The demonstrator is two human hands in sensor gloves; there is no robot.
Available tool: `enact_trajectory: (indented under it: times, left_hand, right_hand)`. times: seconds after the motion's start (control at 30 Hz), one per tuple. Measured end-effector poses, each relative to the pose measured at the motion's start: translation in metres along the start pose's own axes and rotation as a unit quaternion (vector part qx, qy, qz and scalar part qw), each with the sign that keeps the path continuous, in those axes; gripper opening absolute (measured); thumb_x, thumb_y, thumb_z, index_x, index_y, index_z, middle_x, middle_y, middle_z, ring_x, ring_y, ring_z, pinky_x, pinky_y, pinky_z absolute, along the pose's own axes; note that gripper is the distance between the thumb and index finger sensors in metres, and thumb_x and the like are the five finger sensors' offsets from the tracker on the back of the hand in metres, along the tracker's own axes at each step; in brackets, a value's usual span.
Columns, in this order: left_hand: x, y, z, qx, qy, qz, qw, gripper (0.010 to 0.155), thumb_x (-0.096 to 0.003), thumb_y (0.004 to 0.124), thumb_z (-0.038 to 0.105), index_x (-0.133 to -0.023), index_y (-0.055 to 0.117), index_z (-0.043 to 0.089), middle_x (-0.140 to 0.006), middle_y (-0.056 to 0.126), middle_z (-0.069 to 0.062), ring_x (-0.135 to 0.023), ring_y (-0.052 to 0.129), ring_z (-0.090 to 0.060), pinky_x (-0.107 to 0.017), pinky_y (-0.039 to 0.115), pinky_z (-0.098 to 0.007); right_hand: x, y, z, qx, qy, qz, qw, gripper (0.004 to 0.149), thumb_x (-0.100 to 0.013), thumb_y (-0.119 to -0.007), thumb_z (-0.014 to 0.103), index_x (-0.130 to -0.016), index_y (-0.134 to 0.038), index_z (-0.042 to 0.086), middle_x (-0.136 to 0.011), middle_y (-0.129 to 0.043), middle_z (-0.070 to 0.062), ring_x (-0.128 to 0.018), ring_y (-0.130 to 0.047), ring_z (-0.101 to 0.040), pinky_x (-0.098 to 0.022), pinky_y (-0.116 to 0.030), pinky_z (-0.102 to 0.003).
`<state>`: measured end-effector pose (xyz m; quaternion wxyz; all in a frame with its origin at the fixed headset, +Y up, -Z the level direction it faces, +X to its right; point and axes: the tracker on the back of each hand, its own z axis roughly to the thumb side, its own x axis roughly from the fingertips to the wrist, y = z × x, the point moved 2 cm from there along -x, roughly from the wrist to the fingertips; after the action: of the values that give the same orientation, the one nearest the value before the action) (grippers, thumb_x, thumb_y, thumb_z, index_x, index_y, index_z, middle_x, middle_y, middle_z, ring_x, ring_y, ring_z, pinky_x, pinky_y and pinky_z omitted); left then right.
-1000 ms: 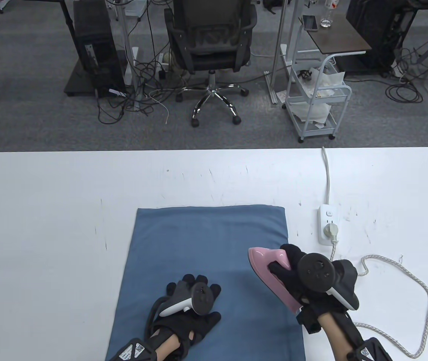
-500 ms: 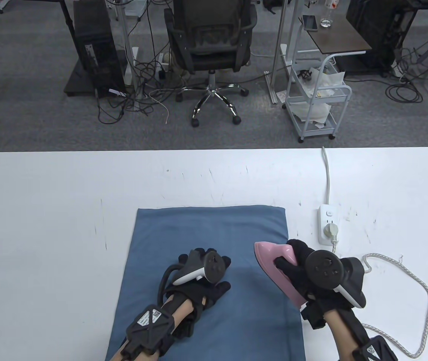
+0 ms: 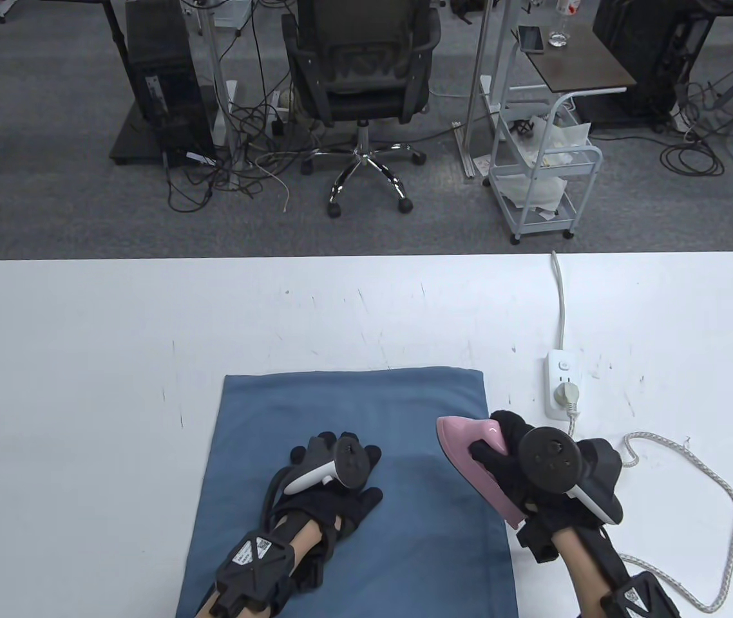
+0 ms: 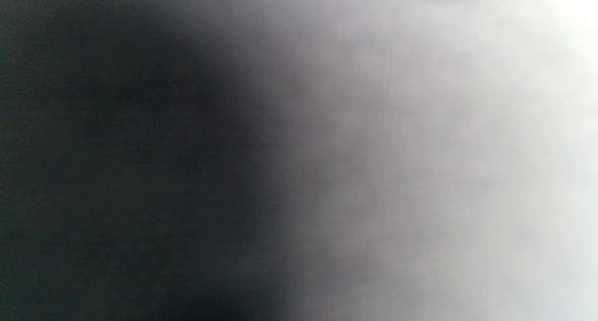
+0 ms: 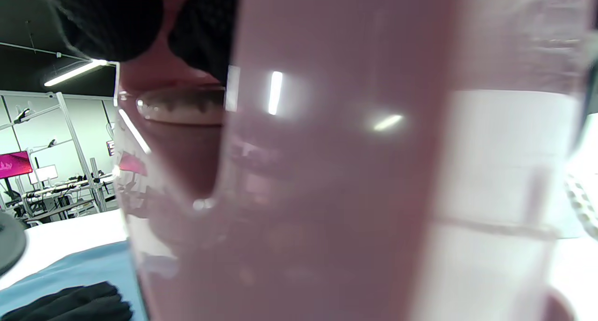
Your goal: Iron pillowcase with electric iron on table
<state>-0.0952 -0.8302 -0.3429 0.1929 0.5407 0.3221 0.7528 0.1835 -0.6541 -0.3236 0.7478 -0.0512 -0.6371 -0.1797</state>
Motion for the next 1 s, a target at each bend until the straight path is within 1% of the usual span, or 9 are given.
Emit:
enact_trajectory:
  times: [0.1, 0.2, 0.23, 0.37, 0.47, 0.57, 0.67, 0.77, 1.0]
  left_hand:
    - [0.015, 0.015, 0.002, -0.004, 0.002, -0.002, 1.0, 0.072, -0.0477, 0.036, 0.064, -0.096, -0.015, 0.047, -0.099, -0.034, 0.006, -0.09, -0.035, -0.031, -0.06, -0.016, -0.067]
    - [0.027, 0.026, 0.005, -0.01, 0.001, -0.004, 1.0, 0.072, -0.0476, 0.035, 0.064, -0.096, -0.016, 0.046, -0.098, -0.034, 0.006, -0.09, -0.036, -0.032, -0.059, -0.015, -0.067]
    - [0.03, 0.029, 0.006, -0.011, 0.0, -0.004, 1.0, 0.072, -0.0476, 0.035, 0.064, -0.095, -0.016, 0.046, -0.098, -0.035, 0.005, -0.09, -0.036, -0.032, -0.059, -0.015, -0.067]
    - [0.033, 0.032, 0.007, -0.011, 0.001, -0.005, 1.0, 0.072, -0.0477, 0.034, 0.064, -0.095, -0.017, 0.046, -0.098, -0.035, 0.005, -0.09, -0.036, -0.032, -0.059, -0.016, -0.067]
    - [0.033, 0.031, 0.007, -0.011, 0.001, -0.005, 1.0, 0.072, -0.0476, 0.034, 0.064, -0.095, -0.017, 0.046, -0.098, -0.035, 0.005, -0.09, -0.036, -0.032, -0.059, -0.016, -0.068]
    - [0.033, 0.031, 0.008, -0.011, 0.002, -0.005, 1.0, 0.072, -0.0477, 0.035, 0.064, -0.095, -0.017, 0.046, -0.098, -0.035, 0.005, -0.09, -0.036, -0.032, -0.059, -0.016, -0.068]
    - [0.032, 0.031, 0.008, -0.013, 0.002, -0.005, 1.0, 0.073, -0.0476, 0.034, 0.064, -0.095, -0.017, 0.046, -0.098, -0.036, 0.005, -0.089, -0.036, -0.032, -0.059, -0.015, -0.068]
    - [0.032, 0.031, 0.008, -0.013, 0.003, -0.006, 1.0, 0.072, -0.0477, 0.034, 0.064, -0.095, -0.017, 0.046, -0.098, -0.036, 0.005, -0.089, -0.036, -0.032, -0.059, -0.016, -0.068]
    - [0.032, 0.031, 0.008, -0.012, 0.004, -0.006, 1.0, 0.073, -0.0476, 0.035, 0.064, -0.095, -0.017, 0.046, -0.098, -0.036, 0.005, -0.089, -0.037, -0.032, -0.059, -0.016, -0.068]
  right_hand:
    - [-0.007, -0.012, 0.007, 0.013, 0.008, 0.012, 1.0, 0.062, -0.045, -0.074, 0.055, -0.091, -0.074, 0.013, -0.049, -0.096, 0.006, -0.026, -0.098, -0.008, -0.036, -0.092, -0.037]
    - [-0.016, -0.035, 0.022, 0.052, 0.027, 0.037, 0.998, 0.062, -0.045, -0.074, 0.055, -0.091, -0.074, 0.013, -0.049, -0.095, 0.006, -0.026, -0.098, -0.008, -0.036, -0.092, -0.037]
    - [-0.02, -0.046, 0.028, 0.071, 0.037, 0.049, 0.996, 0.062, -0.045, -0.074, 0.055, -0.091, -0.074, 0.013, -0.049, -0.095, 0.007, -0.026, -0.098, -0.008, -0.036, -0.092, -0.036]
    - [-0.031, -0.081, 0.043, 0.115, 0.061, 0.093, 0.987, 0.062, -0.045, -0.074, 0.055, -0.091, -0.074, 0.014, -0.048, -0.095, 0.007, -0.026, -0.098, -0.007, -0.036, -0.092, -0.036]
    - [-0.036, -0.099, 0.05, 0.137, 0.085, 0.118, 0.98, 0.062, -0.044, -0.074, 0.055, -0.091, -0.074, 0.014, -0.048, -0.095, 0.007, -0.026, -0.098, -0.008, -0.036, -0.092, -0.037]
    - [-0.04, -0.102, 0.054, 0.161, 0.099, 0.118, 0.975, 0.063, -0.044, -0.074, 0.056, -0.091, -0.073, 0.014, -0.048, -0.095, 0.007, -0.025, -0.097, -0.007, -0.035, -0.092, -0.036]
    - [-0.049, -0.105, 0.052, 0.169, 0.089, 0.106, 0.976, 0.063, -0.044, -0.073, 0.055, -0.092, -0.072, 0.013, -0.046, -0.094, 0.007, -0.024, -0.096, -0.007, -0.034, -0.092, -0.037]
    - [-0.07, -0.108, 0.046, 0.2, 0.067, 0.089, 0.973, 0.064, -0.044, -0.071, 0.055, -0.092, -0.071, 0.013, -0.046, -0.094, 0.007, -0.023, -0.096, -0.007, -0.034, -0.092, -0.036]
    - [-0.118, -0.113, 0.026, 0.222, 0.006, 0.062, 0.973, 0.064, -0.045, -0.07, 0.055, -0.093, -0.07, 0.013, -0.046, -0.093, 0.008, -0.023, -0.095, -0.006, -0.034, -0.092, -0.036]
